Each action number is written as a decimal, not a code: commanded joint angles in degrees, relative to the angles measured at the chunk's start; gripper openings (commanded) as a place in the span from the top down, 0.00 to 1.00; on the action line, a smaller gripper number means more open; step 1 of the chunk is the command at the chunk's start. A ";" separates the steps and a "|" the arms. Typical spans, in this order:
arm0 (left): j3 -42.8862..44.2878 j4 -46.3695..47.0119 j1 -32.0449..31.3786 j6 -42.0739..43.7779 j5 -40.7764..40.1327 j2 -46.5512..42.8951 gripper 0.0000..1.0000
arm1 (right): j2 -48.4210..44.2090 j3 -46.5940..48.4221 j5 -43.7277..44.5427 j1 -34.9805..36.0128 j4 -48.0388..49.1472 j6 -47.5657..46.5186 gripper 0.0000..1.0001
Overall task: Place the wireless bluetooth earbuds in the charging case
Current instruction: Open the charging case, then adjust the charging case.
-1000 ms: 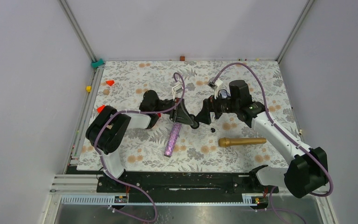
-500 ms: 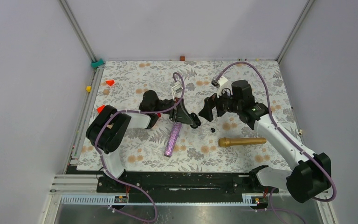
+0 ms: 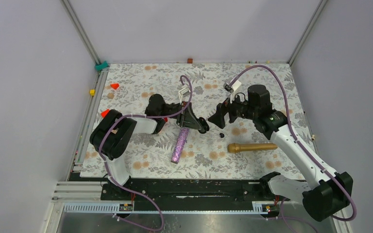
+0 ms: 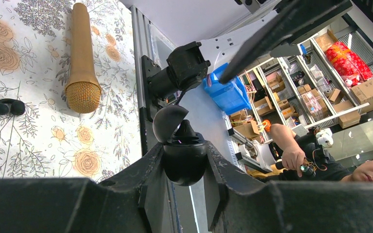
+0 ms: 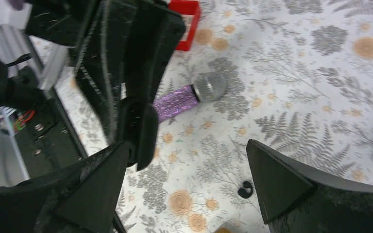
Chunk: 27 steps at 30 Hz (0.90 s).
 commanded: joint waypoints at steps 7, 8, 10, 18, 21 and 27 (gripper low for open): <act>0.42 2.72 -0.14 0.83 -0.21 -0.58 1.00 | 2.10 -0.38 -9.75 -0.25 3.20 2.26 0.01; 0.49 2.73 -0.24 0.79 -0.21 -0.57 1.00 | 2.71 -0.70 -10.45 -0.26 3.78 3.00 0.02; 0.51 2.86 -0.34 0.78 -0.05 -0.63 1.00 | 4.05 -0.84 -11.21 -0.21 4.62 4.17 0.04; 0.37 3.08 -0.67 0.87 0.17 -0.95 1.00 | 6.00 -0.70 -14.37 -0.20 5.60 6.22 0.12; 0.42 3.25 -0.77 0.78 0.21 -0.91 1.00 | 5.98 -0.75 -14.61 -0.26 5.89 6.29 0.20; 0.49 3.28 -1.11 0.87 0.25 -0.99 1.00 | 6.47 -1.05 -15.47 -0.15 6.55 6.47 0.39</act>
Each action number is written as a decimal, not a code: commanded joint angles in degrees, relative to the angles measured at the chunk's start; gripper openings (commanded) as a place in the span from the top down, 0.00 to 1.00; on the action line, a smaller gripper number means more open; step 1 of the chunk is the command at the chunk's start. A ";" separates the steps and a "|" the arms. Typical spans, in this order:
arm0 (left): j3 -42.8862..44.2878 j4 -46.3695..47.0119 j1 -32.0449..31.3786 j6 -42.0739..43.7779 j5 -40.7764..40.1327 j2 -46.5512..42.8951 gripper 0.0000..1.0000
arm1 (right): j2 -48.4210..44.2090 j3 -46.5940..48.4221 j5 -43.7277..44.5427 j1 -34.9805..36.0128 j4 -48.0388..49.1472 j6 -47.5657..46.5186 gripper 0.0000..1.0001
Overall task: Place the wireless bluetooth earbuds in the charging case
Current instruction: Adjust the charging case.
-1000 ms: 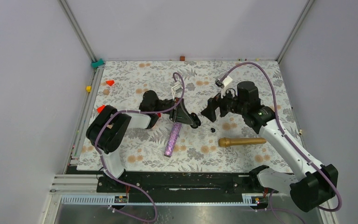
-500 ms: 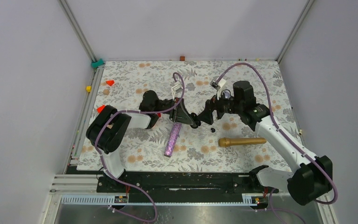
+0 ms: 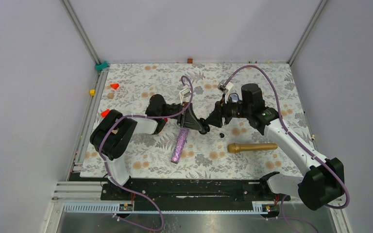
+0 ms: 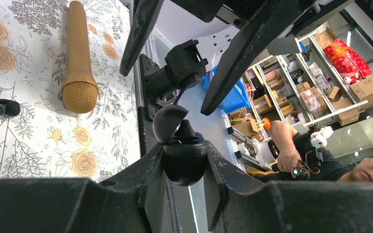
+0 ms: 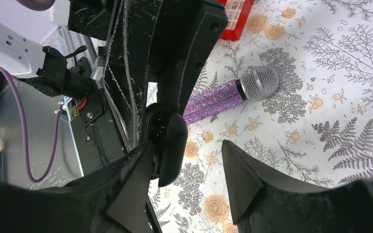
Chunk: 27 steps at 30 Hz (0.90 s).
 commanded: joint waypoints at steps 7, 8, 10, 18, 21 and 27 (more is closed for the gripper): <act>0.50 3.25 -0.52 0.74 0.26 -0.98 1.00 | 0.91 -0.20 -2.33 0.05 2.25 -0.20 0.47; 0.50 3.26 -0.57 0.74 0.26 -0.95 1.00 | 1.11 -0.10 -2.36 0.28 1.98 -0.43 0.48; 0.61 3.24 -0.50 0.74 0.23 -0.91 1.00 | 1.36 0.22 -2.15 0.73 1.27 -0.89 0.49; 0.62 3.02 -0.59 0.82 0.29 -0.91 1.00 | 1.25 0.48 -2.09 2.04 0.27 -3.37 0.53; 0.59 2.90 -0.54 1.01 0.30 -0.85 1.00 | 0.83 0.47 -1.76 2.35 -0.06 -3.85 0.53; 0.60 2.80 -0.58 1.10 0.33 -0.91 1.00 | 1.51 0.97 -2.40 2.95 -1.21 -4.59 0.61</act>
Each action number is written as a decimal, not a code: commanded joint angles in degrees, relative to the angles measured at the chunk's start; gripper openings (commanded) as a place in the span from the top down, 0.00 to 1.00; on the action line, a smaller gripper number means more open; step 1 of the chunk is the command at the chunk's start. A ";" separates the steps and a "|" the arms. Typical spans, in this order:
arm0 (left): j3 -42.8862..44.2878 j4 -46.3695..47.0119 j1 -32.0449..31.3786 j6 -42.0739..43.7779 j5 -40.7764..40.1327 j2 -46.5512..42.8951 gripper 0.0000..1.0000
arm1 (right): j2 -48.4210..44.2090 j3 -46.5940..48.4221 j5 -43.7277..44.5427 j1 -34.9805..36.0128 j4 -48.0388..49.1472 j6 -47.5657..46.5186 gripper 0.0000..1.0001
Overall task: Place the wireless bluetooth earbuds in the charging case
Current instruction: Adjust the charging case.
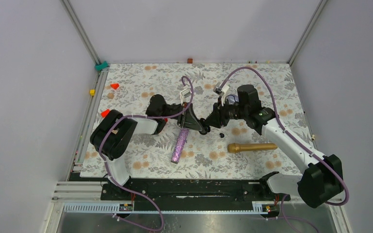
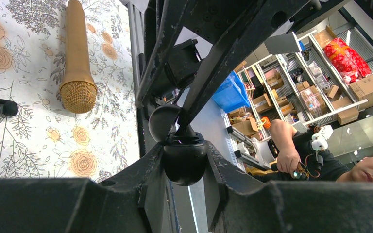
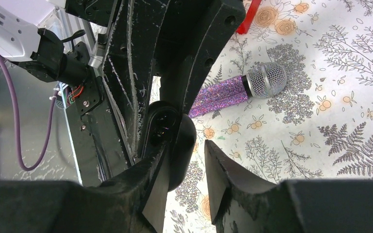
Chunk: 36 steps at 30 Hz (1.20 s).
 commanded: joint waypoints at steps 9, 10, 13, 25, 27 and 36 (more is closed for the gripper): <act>0.68 2.76 -0.22 1.07 0.37 -0.67 0.93 | -0.16 1.33 -2.97 1.73 -1.13 -2.20 0.88; 0.68 2.74 -0.26 1.07 0.31 -0.67 0.89 | -0.32 1.39 -2.90 1.73 -0.97 -2.13 0.93; 0.52 2.80 -0.25 1.36 0.29 -0.80 0.76 | -1.63 1.50 -2.39 1.73 -0.88 -1.63 0.98; 0.05 3.81 -0.24 2.12 0.44 -0.77 0.36 | -6.29 1.13 2.87 1.64 0.22 -1.17 1.00; -0.10 4.45 -0.22 2.04 0.42 -0.90 0.36 | -5.74 1.48 3.88 1.65 -0.51 -1.59 1.00; -0.03 5.23 -0.24 1.88 0.65 -1.10 0.44 | -2.29 2.62 5.85 1.60 -2.52 -2.06 1.00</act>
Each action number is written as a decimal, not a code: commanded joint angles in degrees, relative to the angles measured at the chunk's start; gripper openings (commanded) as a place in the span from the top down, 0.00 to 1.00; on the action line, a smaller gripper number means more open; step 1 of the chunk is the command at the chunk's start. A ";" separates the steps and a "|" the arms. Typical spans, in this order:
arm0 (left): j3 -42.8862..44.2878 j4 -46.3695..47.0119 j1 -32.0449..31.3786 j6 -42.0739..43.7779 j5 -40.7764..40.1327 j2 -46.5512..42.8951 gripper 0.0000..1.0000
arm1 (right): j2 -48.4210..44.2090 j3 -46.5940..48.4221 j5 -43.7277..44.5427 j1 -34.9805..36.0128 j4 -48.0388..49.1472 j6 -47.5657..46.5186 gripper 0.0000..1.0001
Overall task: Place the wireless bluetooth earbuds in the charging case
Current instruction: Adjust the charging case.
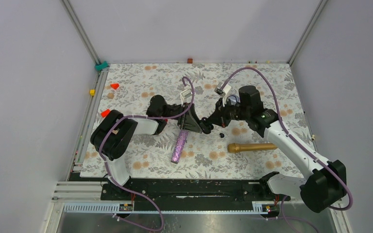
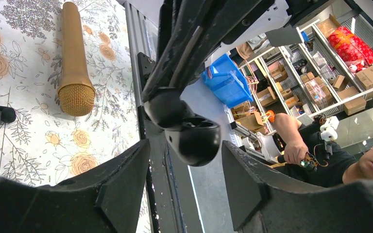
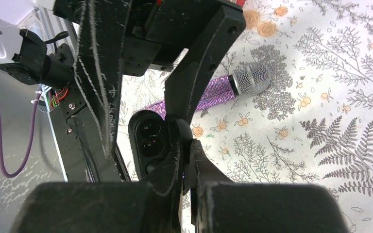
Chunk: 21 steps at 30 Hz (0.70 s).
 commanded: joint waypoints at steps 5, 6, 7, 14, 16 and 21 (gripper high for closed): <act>0.10 3.84 0.26 0.55 -0.17 -1.00 0.45 | 1.76 2.56 2.71 0.59 -1.27 -1.51 1.00; 0.09 3.85 0.25 0.55 -0.14 -0.95 0.45 | 1.70 2.57 2.66 0.63 -1.27 -1.57 1.00; 0.09 3.80 0.26 0.58 -0.16 -0.92 0.46 | 1.69 2.53 2.55 0.64 -1.25 -1.46 1.00; 0.34 0.97 0.31 2.30 -0.26 -0.73 0.53 | 1.77 2.52 2.68 0.93 -1.21 -1.48 1.00; 0.39 -0.15 0.29 3.30 -0.40 -0.86 0.54 | 1.73 2.48 3.10 1.22 -1.34 -1.97 1.00; 0.62 -3.65 0.32 5.78 -0.94 -1.29 0.54 | 1.13 2.41 5.36 2.08 -1.52 -2.91 1.00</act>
